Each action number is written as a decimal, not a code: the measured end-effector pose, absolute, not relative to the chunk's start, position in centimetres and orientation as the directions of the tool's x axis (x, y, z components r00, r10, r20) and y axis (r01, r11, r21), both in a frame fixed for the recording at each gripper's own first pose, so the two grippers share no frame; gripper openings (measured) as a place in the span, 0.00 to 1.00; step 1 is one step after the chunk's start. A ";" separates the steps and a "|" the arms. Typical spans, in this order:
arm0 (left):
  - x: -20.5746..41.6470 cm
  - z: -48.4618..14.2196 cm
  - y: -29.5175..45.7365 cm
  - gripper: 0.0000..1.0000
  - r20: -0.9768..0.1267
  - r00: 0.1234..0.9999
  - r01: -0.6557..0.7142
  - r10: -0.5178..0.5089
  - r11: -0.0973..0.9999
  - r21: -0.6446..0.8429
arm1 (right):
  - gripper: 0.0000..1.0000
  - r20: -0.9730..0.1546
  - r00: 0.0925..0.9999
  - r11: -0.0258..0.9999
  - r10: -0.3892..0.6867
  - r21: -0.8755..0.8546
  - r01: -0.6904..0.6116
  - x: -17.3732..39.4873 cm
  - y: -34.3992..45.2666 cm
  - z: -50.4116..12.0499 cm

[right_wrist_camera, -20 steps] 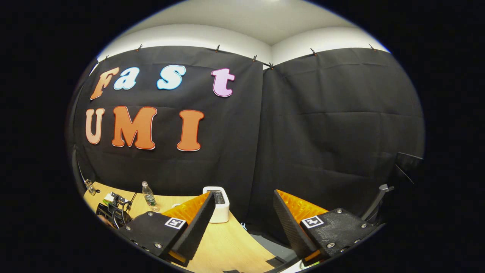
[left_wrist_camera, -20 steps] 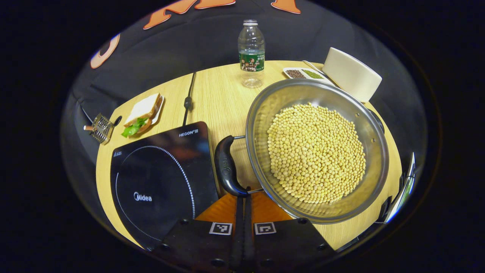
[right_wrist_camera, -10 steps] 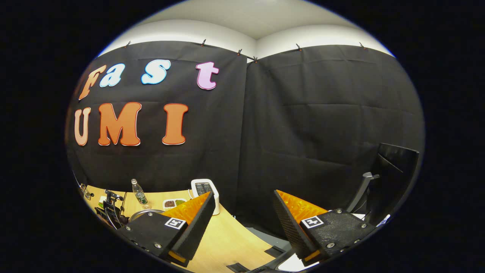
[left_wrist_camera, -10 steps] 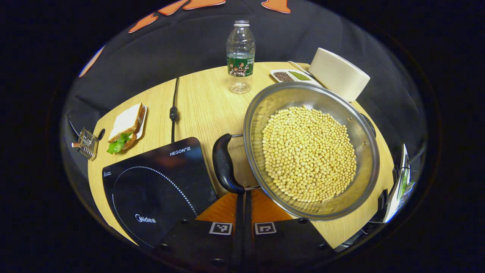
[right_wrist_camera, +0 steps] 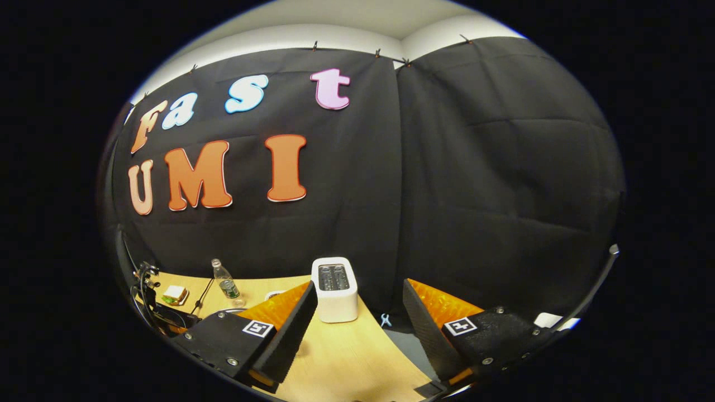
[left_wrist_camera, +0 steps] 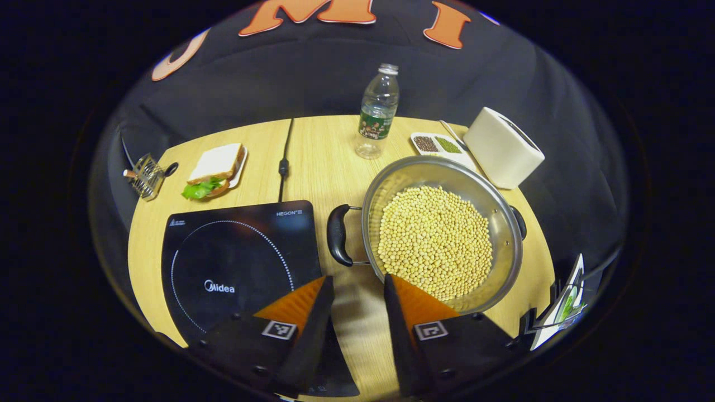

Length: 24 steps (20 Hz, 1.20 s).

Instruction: First push the handle of the pot to place it horizontally, then grasp the pot with both hands and set it on the induction cooktop.

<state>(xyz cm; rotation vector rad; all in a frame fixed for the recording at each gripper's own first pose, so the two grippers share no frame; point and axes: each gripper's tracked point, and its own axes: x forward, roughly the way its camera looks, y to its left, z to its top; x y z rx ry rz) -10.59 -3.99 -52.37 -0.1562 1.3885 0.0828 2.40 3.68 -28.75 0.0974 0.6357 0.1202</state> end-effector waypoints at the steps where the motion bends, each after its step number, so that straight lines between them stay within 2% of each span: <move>1: -10.8 -51.6 -3.8 0.77 -0.981 0.190 -0.173 -0.024 0.983 -0.058 | 0.95 -0.599 0.782 0.984 0.171 0.143 -0.106 2.8 4.3 -30.2; 2: -10.9 -50.9 -3.3 0.82 -0.980 0.198 -0.194 -0.007 0.980 -0.046 | 0.96 -0.615 0.762 0.978 0.206 0.166 -0.130 3.1 5.1 -31.6; 3: -10.9 -50.4 -3.0 0.99 -0.978 0.209 -0.214 0.002 0.976 -0.044 | 0.95 -0.634 0.734 0.968 0.245 0.198 -0.152 3.2 6.3 -33.0; 6: -10.5 -48.8 -1.9 0.98 -0.971 0.238 -0.247 0.035 0.969 -0.025 | 0.95 -0.680 0.634 0.928 0.370 0.310 -0.209 2.5 10.6 -36.0; 9: -9.3 -48.5 -1.0 0.98 -0.966 0.257 -0.199 0.039 0.980 -0.013 | 0.95 -0.706 0.569 0.906 0.422 0.348 -0.240 2.0 14.1 -37.5; 13: -6.6 -50.9 -1.3 0.98 -0.964 0.265 -0.107 -0.001 0.994 -0.030 | 0.94 -0.762 0.502 0.912 0.408 0.323 -0.252 0.4 16.8 -39.4; 16: -5.7 -53.8 -2.6 0.99 -0.974 0.225 -0.068 -0.039 0.996 -0.056 | 0.94 -0.799 0.457 0.919 0.390 0.306 -0.249 -0.8 18.3 -41.0; 19: -5.1 -56.5 -3.9 0.99 -0.977 0.196 -0.047 -0.083 0.995 -0.094 | 0.94 -0.835 0.412 0.927 0.364 0.283 -0.245 -1.3 19.5 -42.7; 24: -4.9 -59.1 -4.0 0.99 -0.985 0.152 -0.070 -0.078 0.994 -0.089 | 0.94 -0.882 0.339 0.933 0.329 0.247 -0.263 -2.4 21.0 -46.3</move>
